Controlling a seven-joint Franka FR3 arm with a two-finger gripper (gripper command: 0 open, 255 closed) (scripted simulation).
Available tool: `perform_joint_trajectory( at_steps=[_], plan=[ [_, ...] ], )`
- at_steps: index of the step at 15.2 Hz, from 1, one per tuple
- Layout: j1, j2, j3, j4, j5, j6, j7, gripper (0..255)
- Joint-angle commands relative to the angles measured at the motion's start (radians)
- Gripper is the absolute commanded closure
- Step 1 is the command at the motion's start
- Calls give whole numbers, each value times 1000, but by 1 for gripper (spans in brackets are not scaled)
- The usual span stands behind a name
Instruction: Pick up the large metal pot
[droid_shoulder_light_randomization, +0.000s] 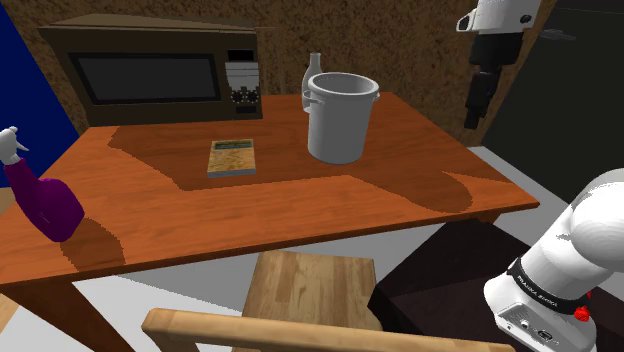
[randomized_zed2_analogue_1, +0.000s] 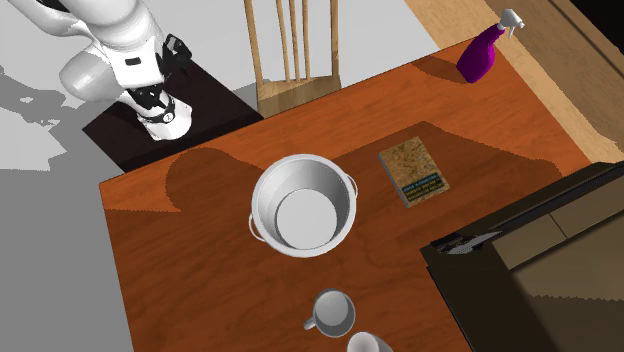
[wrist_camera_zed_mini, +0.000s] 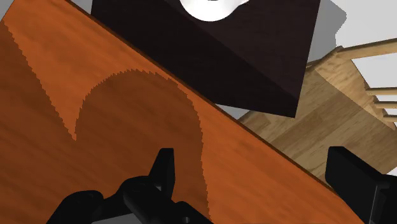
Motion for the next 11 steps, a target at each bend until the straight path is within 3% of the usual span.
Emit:
perform_joint_trajectory(
  at_steps=[1,11],
  plan=[
    [0,0,0,0,0,0,0,0],
    [4,371,48,243,-19,173,5,0]
  ],
)
